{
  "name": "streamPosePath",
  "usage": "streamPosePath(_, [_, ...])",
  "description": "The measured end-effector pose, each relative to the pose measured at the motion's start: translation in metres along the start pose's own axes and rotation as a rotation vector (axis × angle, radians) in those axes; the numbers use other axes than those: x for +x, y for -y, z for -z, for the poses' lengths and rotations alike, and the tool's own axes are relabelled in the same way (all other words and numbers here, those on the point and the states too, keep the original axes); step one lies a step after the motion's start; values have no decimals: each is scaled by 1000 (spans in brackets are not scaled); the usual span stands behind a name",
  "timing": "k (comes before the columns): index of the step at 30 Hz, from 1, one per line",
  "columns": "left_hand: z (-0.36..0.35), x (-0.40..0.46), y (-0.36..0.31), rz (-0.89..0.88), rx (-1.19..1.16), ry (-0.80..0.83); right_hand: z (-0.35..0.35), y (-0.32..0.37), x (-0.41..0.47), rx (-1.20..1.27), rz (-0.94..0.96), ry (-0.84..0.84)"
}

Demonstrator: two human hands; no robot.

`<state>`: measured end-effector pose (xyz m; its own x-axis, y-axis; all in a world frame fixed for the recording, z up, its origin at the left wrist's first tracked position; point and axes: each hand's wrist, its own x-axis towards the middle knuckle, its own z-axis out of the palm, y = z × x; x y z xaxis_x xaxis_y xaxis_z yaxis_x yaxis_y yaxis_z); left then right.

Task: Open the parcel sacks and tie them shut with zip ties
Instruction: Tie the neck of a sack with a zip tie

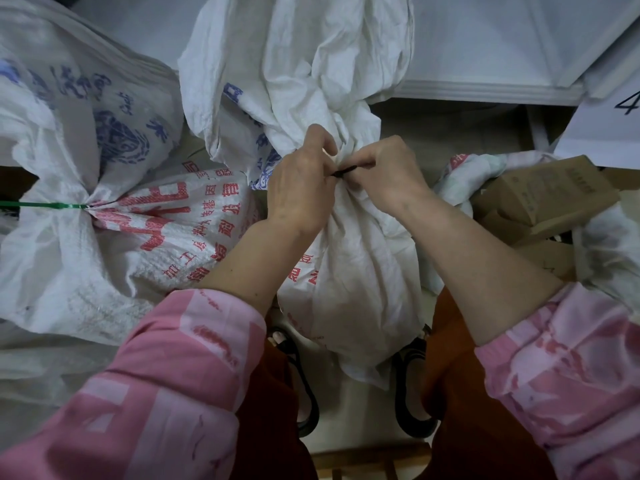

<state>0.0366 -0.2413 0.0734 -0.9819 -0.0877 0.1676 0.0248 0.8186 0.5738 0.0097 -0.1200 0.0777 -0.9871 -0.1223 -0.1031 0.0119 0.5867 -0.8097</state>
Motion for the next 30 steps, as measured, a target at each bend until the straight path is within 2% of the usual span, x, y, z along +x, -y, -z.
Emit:
streamPosePath(4, [0,-1,0,2,26,-32,3,1,1,-52,32,36])
streamPosePath(10, [-5,-1,3,-16,27,8,8,-3,6,-132,30,72])
streamPosePath(15, [-6,3,8,-18,78,5,17,-3,6,-89,12,103])
streamPosePath(20, [-4,1,5,-93,7,30,22,-3,7,-84,3,145])
streamPosePath(30, [-6,2,3,-61,-53,-2,16,0,5,-215,107,103])
